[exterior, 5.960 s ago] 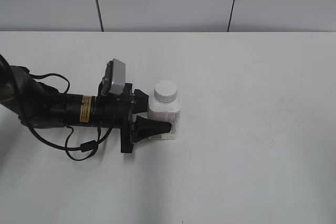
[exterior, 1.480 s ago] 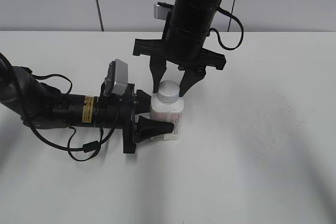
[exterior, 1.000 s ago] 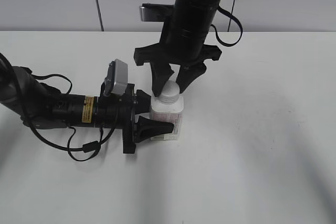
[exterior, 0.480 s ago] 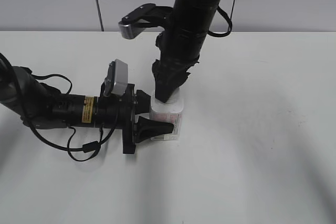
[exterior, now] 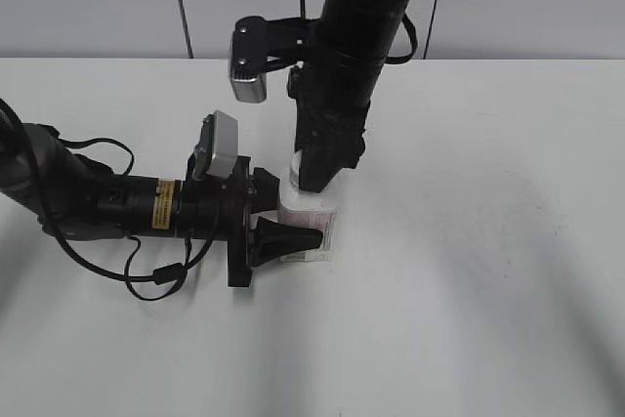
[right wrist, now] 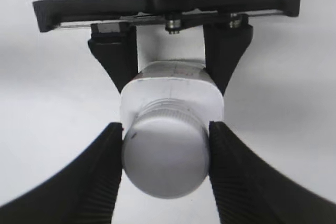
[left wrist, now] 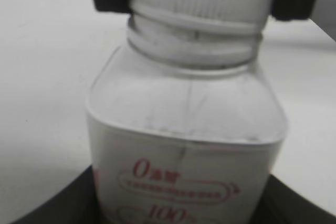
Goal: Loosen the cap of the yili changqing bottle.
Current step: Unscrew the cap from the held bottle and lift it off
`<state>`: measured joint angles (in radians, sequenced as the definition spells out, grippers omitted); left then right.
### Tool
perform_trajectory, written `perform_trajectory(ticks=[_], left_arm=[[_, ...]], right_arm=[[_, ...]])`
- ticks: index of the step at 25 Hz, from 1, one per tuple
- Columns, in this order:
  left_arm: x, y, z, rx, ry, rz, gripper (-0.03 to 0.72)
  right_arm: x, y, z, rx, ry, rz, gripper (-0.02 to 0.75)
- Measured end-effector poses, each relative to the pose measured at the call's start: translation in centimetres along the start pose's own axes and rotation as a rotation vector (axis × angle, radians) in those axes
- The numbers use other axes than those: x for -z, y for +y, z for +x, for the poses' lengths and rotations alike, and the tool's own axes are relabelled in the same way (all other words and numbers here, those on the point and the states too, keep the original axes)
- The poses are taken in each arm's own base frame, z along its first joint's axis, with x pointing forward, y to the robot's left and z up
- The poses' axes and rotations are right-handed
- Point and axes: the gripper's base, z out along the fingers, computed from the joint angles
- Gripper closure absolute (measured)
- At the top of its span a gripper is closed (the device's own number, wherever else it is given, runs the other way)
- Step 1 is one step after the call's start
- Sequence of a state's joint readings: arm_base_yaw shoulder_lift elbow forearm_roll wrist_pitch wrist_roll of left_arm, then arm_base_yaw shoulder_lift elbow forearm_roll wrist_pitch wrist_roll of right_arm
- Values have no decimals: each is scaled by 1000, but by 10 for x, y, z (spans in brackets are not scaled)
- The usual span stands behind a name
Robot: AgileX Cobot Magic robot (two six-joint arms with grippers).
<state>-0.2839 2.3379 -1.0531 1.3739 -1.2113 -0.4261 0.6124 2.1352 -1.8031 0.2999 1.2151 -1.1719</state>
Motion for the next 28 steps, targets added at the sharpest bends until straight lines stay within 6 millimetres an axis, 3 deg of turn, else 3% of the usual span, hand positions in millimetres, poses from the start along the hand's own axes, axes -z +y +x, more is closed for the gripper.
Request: perform_trajectory(ticks=[6, 28], left_arm=[[0, 0, 0, 0, 0, 0, 300], [0, 0, 0, 4, 0, -1, 301]], right_arm=[[0, 0, 0, 155, -3, -1, 343], [14, -2, -5, 207, -8, 40, 349]])
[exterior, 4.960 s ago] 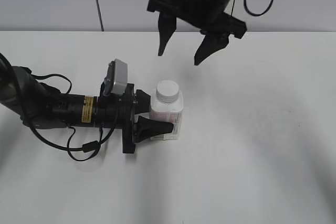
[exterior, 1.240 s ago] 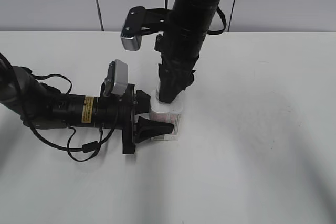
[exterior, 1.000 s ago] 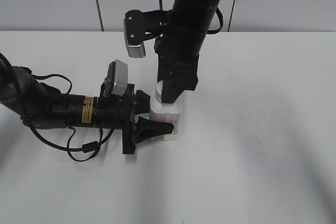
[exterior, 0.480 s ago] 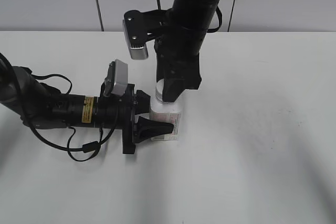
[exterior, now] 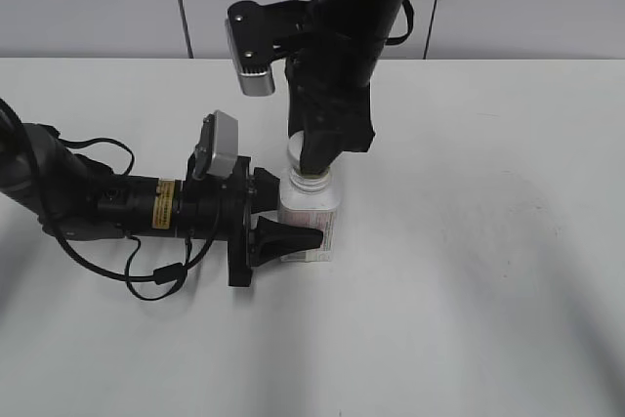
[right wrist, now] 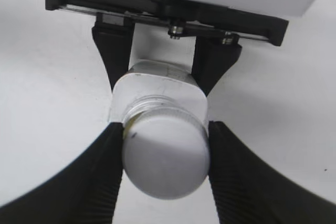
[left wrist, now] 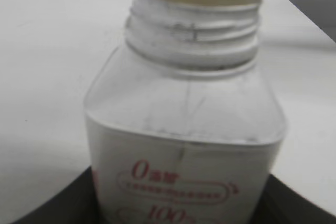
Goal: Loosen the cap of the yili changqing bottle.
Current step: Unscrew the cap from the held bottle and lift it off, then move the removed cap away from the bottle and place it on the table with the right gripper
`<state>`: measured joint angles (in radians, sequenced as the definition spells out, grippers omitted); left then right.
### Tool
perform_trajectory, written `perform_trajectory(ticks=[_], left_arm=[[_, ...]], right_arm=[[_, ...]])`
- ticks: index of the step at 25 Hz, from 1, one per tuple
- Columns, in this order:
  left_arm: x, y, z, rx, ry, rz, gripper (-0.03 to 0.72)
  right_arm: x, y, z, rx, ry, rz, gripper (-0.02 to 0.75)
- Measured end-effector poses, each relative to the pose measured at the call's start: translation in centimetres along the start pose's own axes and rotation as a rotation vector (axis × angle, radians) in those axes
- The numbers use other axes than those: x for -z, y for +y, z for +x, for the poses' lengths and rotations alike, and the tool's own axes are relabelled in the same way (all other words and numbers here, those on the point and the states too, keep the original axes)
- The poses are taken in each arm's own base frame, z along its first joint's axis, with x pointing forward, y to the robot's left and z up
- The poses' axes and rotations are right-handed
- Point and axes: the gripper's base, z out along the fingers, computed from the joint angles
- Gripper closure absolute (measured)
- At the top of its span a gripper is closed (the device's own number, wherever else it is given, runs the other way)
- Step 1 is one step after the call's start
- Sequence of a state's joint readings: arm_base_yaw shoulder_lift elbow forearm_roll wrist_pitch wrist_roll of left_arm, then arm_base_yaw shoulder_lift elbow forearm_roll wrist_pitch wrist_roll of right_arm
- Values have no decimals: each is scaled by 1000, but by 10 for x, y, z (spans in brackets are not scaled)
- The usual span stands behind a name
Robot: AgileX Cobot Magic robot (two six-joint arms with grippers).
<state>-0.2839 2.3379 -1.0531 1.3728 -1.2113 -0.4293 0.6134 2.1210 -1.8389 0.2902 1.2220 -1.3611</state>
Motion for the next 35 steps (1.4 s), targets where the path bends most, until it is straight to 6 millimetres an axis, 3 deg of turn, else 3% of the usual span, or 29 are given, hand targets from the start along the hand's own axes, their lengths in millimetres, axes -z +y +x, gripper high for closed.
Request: perform_trajectory(ticks=[11, 18, 22, 26, 29, 35], left_arm=[[0, 0, 0, 0, 0, 0, 301], [0, 0, 0, 0, 0, 0, 301], [0, 0, 0, 0, 0, 0, 301], [0, 0, 0, 0, 0, 0, 301], [0, 0, 0, 0, 0, 0, 301], [0, 0, 0, 0, 0, 0, 301]], right_arm=[[5, -2, 2, -86, 30, 24, 349], [22, 1, 0, -377, 33, 73, 350], [25, -2, 9, -507, 115, 129, 350], [30, -7, 27, -683, 152, 177, 350], [37, -14, 51, -862, 119, 185, 350], [56, -20, 126, -1226, -4, 152, 351]])
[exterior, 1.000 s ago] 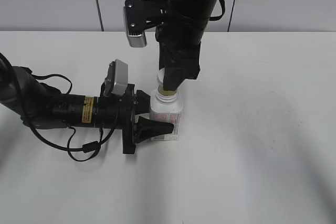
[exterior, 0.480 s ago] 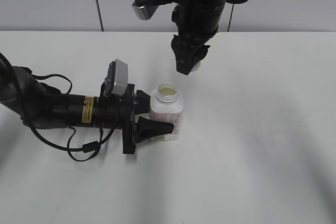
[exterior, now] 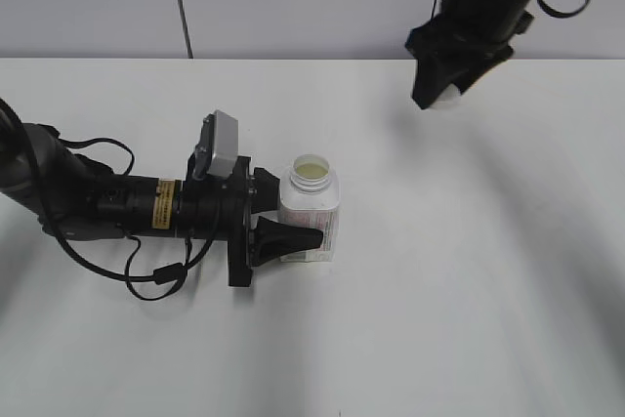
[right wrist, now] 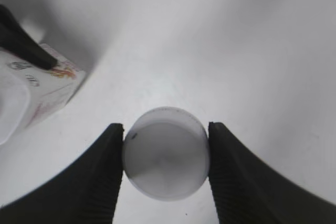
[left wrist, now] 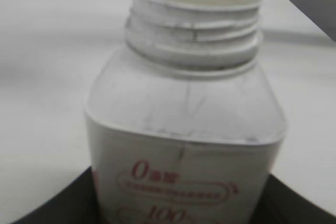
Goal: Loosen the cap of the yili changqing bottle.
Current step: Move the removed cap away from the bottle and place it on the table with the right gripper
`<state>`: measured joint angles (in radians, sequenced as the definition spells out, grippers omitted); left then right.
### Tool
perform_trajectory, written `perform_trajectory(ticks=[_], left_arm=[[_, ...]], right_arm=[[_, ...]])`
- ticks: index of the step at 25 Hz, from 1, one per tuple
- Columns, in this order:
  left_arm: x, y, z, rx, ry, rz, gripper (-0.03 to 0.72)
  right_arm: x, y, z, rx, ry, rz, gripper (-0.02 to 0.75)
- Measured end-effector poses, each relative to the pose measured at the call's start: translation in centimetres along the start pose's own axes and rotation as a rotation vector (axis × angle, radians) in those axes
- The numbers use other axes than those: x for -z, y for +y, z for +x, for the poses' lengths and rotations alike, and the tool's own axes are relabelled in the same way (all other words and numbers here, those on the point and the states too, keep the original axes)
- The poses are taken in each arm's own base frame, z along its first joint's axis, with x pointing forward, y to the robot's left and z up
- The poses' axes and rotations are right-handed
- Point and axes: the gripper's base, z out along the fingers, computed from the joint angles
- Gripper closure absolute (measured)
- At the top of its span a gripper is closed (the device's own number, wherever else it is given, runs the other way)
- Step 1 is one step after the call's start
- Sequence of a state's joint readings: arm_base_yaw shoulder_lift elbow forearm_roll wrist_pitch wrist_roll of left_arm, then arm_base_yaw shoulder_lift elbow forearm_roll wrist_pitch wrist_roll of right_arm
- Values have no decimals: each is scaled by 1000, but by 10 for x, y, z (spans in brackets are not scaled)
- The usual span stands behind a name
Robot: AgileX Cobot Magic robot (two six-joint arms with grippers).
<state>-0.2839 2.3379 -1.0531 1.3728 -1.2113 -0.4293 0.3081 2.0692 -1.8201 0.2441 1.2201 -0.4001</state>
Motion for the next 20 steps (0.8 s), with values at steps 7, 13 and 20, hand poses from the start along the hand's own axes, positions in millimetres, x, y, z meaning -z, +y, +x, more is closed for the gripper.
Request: perform_trajectory(ticks=[7, 13, 20], left_arm=[[0, 0, 0, 0, 0, -1, 301], [0, 0, 0, 0, 0, -1, 301], [0, 0, 0, 0, 0, -1, 302]], right_arm=[[-21, -77, 51, -326, 12, 30, 351], [-42, -117, 100, -494, 36, 54, 351], [-66, -140, 147, -635, 21, 104, 351]])
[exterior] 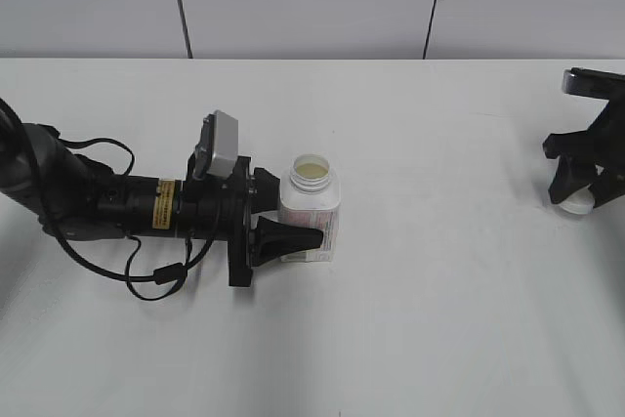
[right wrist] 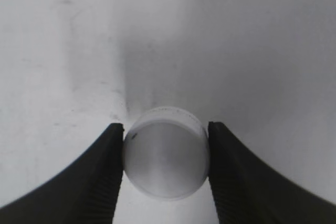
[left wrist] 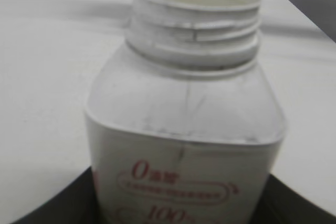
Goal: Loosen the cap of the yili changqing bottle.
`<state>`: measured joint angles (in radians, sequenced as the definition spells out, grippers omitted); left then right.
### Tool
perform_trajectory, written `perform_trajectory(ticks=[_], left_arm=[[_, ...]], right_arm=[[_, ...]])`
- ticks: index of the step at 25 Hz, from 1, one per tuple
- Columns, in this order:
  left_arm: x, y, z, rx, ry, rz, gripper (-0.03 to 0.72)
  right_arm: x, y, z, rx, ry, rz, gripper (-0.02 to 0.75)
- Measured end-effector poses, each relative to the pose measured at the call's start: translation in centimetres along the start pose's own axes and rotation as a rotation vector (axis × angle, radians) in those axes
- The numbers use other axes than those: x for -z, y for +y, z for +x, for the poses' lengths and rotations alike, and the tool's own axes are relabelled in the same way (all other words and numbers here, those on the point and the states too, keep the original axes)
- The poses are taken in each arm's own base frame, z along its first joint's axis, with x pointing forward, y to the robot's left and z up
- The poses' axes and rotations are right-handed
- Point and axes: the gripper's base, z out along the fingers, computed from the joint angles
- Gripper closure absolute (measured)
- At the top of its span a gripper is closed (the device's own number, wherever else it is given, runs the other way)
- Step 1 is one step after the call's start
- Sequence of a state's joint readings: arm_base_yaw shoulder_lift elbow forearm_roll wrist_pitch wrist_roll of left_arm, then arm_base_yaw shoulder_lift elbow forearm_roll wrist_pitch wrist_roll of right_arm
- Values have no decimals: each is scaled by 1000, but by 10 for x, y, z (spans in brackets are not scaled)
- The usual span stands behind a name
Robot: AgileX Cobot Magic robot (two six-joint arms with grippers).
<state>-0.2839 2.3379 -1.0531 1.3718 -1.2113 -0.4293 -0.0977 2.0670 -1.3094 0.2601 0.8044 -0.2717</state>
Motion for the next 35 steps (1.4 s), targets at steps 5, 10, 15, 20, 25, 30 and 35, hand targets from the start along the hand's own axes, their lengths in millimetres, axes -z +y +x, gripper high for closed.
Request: perform_trajectory(ticks=[5, 10, 15, 20, 25, 30, 35], left_arm=[[0, 0, 0, 0, 0, 0, 302], [0, 0, 0, 0, 0, 0, 302], [0, 0, 0, 0, 0, 1, 302], [0, 0, 0, 0, 0, 1, 302], [0, 0, 0, 0, 0, 1, 302], [0, 0, 0, 0, 0, 0, 302], [0, 0, 0, 0, 0, 1, 217]], right_arm=[[-10, -6, 6, -12, -36, 31, 351], [-11, -7, 8, 2, -31, 45, 351], [-11, -8, 8, -9, -34, 47, 342], [-11, -7, 8, -12, -29, 45, 184], [-10, -4, 14, -29, 40, 10, 184], [4, 3, 9, -46, 64, -40, 206], [34, 8, 2, -39, -11, -43, 207]])
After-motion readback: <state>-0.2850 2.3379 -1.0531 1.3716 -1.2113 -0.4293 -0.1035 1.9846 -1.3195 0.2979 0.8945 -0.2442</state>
